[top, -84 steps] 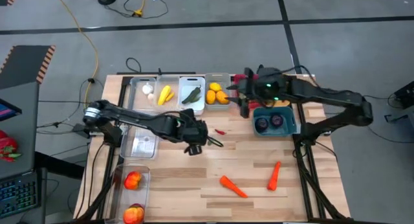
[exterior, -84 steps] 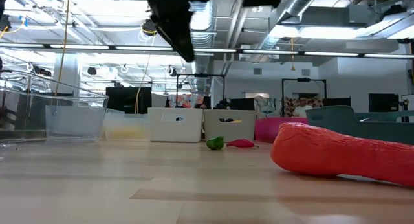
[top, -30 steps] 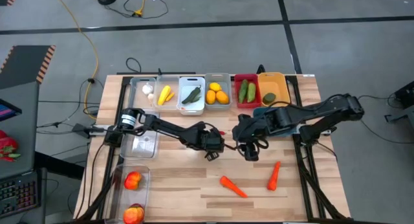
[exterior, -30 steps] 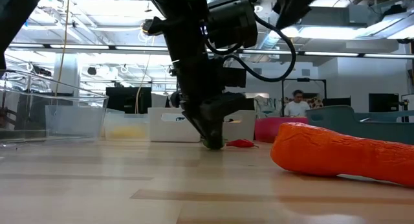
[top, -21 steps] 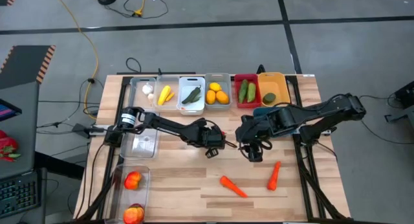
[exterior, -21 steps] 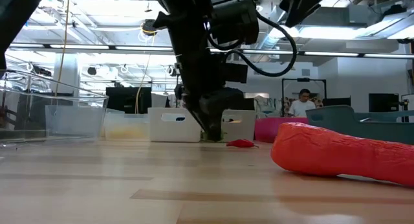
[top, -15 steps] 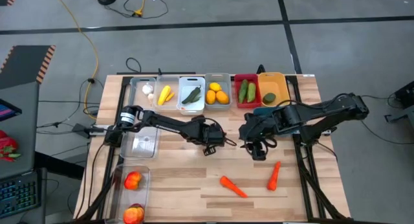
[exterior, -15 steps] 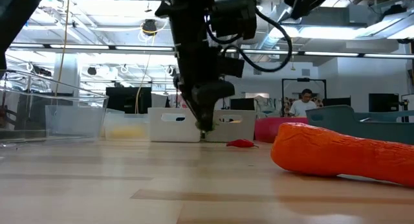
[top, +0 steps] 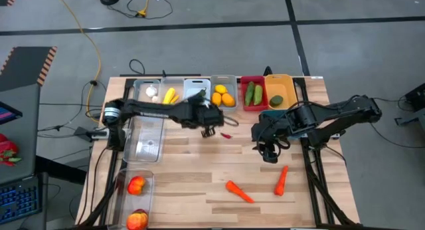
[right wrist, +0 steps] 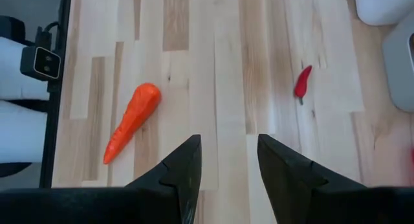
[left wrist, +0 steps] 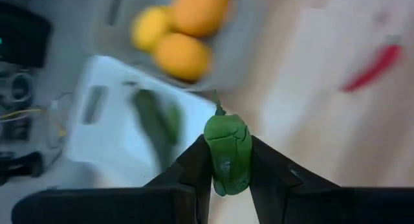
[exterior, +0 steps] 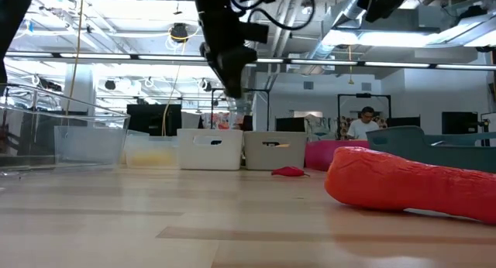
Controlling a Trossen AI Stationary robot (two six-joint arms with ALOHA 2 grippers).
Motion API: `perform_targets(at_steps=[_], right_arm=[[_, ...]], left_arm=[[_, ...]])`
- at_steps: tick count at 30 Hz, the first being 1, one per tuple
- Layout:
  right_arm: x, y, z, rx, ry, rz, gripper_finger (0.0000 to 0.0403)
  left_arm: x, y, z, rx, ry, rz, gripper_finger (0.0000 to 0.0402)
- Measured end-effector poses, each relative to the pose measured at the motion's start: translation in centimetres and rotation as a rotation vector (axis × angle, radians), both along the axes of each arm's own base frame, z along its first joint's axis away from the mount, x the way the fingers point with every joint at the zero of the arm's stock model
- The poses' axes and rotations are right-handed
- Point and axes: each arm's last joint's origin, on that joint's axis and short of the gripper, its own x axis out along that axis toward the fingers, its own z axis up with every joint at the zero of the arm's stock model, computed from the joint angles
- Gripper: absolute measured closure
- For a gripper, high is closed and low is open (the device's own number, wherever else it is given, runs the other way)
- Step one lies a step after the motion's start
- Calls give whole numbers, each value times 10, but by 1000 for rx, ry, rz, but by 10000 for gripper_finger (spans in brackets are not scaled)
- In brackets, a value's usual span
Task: Sort produce into baskets
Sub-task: Put the green chili pepper into the white bin, then put the left carrot into the top big transparent bin
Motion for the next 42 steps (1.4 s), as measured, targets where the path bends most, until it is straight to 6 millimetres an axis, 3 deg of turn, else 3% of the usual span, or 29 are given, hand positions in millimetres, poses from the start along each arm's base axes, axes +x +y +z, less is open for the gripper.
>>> perform_targets(at_steps=[4,10,15,19,25,30,42], right_arm=[[0,0,0,1,-4,0,226],[0,0,0,16,-1,-22,226],[0,1,0,57,8,-35,222],[1,2,1,93,3,-39,200],[1,2,1,108,6,-58,149],[4,3,-2,174,35,-159,133],[36,47,-48,248,243,-138,132]], left_arm=[[-11,29,15,39,4,44,330],[-20,68,12,-30,44,72,330],[-26,87,8,-92,53,100,328],[-29,95,8,-88,59,109,302],[-30,99,9,-56,76,113,233],[-30,98,9,-52,79,109,191],[-31,98,9,-56,85,106,175]])
